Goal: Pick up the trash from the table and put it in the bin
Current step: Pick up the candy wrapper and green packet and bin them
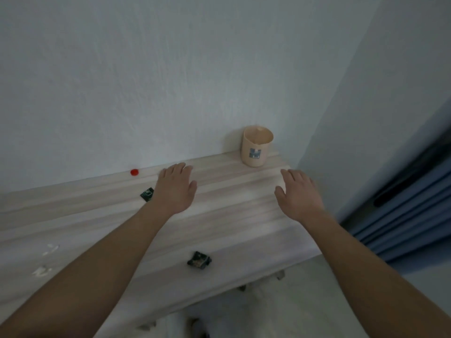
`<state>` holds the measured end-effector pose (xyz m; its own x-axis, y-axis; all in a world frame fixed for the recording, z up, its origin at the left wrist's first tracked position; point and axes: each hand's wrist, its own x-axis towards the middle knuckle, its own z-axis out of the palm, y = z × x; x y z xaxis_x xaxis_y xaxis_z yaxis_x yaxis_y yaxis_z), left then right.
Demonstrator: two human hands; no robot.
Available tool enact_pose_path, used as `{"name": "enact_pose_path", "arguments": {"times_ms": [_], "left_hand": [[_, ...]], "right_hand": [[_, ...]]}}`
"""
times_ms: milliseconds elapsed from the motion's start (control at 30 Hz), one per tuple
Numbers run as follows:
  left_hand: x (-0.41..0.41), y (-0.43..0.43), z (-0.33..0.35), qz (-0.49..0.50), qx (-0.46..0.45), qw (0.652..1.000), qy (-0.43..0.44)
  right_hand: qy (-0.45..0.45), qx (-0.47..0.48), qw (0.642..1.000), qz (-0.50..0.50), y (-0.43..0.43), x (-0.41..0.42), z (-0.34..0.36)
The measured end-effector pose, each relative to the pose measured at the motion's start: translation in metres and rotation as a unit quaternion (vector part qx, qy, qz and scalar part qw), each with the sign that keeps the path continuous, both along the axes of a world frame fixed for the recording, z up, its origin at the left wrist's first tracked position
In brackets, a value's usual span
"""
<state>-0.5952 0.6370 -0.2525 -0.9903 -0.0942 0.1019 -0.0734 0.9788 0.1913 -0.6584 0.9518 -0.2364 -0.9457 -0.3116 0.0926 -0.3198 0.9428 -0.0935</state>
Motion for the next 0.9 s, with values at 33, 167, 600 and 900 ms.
{"name": "enact_pose_path", "arguments": {"times_ms": [33,167,600,900], "left_hand": [[0.009,0.002,-0.002,-0.002,-0.002,1.000,-0.004],[0.048,-0.001,-0.018,0.014,0.005,1.000,-0.026],[0.133,-0.077,-0.047,0.068,0.014,0.996,-0.056],[0.158,-0.157,-0.081,0.046,0.052,0.994,-0.081]], "right_hand": [[-0.006,-0.001,1.000,-0.001,0.004,0.009,-0.002],[-0.030,-0.011,0.999,0.003,0.015,0.044,-0.017],[-0.065,-0.002,0.997,0.038,-0.055,0.118,-0.046],[-0.098,0.017,0.995,0.022,-0.153,0.137,-0.078]]}}
